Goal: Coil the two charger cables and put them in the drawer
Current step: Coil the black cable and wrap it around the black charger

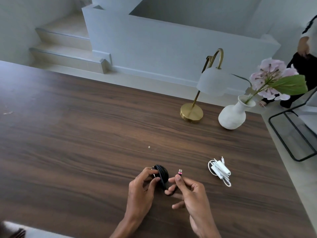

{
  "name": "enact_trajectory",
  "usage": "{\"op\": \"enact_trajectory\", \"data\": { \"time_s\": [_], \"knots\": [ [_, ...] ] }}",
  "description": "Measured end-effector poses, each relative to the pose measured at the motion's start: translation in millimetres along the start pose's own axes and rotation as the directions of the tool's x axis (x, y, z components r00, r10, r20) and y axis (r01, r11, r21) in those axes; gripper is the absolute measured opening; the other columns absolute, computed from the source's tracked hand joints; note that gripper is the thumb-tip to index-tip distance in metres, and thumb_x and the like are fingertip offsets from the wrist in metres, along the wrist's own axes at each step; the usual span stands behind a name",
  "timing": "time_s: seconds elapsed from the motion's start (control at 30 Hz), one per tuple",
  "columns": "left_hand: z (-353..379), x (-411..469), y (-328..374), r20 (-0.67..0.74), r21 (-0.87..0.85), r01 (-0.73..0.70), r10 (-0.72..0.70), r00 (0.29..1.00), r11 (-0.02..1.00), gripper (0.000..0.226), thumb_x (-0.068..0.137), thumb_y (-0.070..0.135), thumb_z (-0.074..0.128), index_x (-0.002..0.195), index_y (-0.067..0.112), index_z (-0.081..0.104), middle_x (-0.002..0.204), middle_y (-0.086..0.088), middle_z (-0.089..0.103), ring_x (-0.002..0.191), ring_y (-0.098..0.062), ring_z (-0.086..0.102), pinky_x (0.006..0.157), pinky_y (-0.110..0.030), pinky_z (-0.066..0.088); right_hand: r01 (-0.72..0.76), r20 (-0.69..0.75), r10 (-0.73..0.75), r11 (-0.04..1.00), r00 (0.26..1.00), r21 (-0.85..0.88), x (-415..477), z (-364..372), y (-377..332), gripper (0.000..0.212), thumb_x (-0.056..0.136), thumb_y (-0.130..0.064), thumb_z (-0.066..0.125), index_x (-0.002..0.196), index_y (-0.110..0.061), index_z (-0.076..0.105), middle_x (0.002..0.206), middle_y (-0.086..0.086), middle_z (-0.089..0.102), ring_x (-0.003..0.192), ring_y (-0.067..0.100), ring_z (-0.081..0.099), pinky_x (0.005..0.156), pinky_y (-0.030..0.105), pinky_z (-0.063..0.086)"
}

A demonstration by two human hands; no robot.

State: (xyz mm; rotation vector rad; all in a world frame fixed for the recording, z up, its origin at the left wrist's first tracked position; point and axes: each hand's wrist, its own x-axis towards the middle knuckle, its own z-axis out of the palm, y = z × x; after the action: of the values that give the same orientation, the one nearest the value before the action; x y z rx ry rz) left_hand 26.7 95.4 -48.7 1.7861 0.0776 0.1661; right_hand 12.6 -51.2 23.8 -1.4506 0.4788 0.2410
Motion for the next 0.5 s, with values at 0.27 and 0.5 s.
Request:
{"op": "enact_trajectory", "data": {
  "time_s": [0.27,0.5],
  "knots": [
    [2.2,-1.3,-1.8,0.032,0.046,-0.081,0.08,0.996,0.996,0.03,0.083,-0.008,0.074,0.098,0.018,0.072,0.105,0.011,0.07,0.086,-0.008,0.075,0.077,-0.018,0.059,-0.065,-0.002,0.065,0.994,0.998,-0.089,29.9,-10.7,9.4,0.017,0.095,-0.014,0.064,0.109,-0.012,0.074,0.075,0.013,0.067,0.052,0.022,0.073,0.032,0.021,0.044],
    [-2.7,1.9,-4.7,0.066,0.071,-0.093,0.089,0.994,0.993,0.026,0.081,-0.011,0.074,0.09,0.013,0.067,0.102,0.002,0.069,0.085,-0.013,0.075,0.076,-0.024,0.061,0.011,0.073,0.008,0.969,0.997,-0.248,54.1,-6.4,10.2,0.015,0.093,-0.012,0.068,0.102,-0.015,0.079,0.068,0.009,0.073,0.045,0.014,0.063,0.032,0.019,0.041]
  ]
}}
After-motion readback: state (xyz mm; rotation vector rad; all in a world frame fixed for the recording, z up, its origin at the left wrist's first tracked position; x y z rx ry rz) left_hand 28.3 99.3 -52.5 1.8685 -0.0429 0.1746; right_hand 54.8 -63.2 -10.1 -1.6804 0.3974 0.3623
